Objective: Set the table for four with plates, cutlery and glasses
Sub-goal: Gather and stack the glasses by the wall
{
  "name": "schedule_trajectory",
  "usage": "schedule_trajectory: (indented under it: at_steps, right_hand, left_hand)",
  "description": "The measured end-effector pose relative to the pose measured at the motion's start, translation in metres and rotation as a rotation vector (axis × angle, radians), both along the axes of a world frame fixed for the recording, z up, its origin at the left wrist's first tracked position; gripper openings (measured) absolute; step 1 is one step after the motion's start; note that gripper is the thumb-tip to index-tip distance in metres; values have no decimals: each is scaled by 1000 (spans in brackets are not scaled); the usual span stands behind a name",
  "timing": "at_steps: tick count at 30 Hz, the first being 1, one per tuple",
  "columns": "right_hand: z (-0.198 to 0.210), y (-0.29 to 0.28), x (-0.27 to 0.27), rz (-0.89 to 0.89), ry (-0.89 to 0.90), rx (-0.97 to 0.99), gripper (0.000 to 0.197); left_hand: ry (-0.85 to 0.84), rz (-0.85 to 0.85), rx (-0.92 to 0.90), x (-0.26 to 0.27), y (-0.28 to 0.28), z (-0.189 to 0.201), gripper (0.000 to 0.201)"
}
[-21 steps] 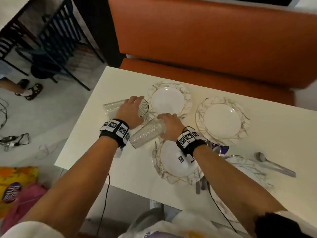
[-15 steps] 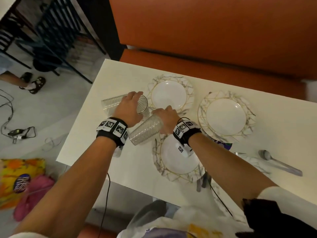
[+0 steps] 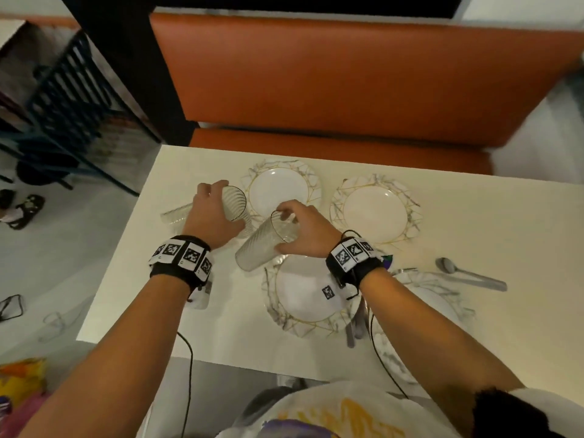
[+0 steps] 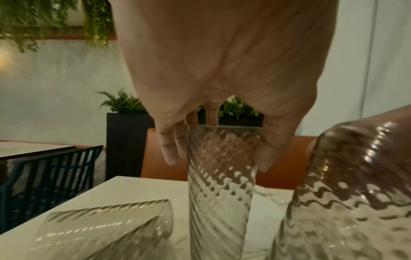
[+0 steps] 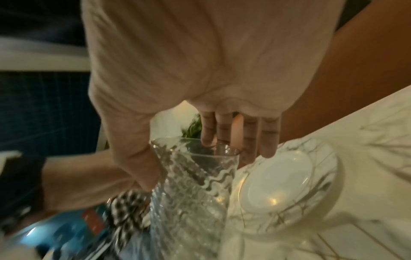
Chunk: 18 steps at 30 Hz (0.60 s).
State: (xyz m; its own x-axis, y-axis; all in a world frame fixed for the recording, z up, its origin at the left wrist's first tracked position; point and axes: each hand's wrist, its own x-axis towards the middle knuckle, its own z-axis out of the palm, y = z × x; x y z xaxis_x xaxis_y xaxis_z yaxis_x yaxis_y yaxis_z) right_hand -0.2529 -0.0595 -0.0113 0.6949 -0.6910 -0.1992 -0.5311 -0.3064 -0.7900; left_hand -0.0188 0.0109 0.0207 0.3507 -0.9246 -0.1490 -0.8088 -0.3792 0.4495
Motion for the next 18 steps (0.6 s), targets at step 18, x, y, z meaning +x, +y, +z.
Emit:
schedule_trajectory:
  at_steps: [18]
  right_hand:
    - [45,95,-263,-1001,-298,-157,88]
  left_hand:
    - [470,-341,-107,-249,-13,24,101]
